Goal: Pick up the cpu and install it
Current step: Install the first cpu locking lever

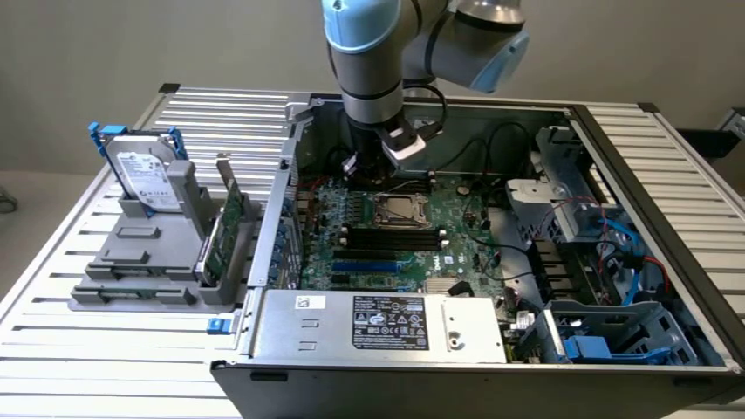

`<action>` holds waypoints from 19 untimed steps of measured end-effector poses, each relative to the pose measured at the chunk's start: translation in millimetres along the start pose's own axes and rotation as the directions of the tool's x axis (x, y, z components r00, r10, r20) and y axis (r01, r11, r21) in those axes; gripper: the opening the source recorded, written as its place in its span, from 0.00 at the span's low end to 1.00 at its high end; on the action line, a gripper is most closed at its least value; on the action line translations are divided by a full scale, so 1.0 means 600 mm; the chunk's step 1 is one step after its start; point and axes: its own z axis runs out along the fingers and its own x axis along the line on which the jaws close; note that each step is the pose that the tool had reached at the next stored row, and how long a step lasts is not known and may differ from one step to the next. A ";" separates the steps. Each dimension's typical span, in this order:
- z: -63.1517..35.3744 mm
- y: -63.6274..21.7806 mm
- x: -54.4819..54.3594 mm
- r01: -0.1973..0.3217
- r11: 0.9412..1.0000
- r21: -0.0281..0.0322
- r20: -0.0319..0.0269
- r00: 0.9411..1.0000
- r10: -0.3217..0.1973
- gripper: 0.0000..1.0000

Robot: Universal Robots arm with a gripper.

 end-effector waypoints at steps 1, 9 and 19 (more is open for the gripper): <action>0.000 -0.001 0.000 0.002 1.000 0.000 0.000 1.000 -0.002 0.11; 0.002 -0.003 0.001 0.013 1.000 -0.007 0.007 1.000 -0.013 0.11; 0.009 -0.011 0.005 0.030 1.000 -0.007 0.010 1.000 -0.030 0.11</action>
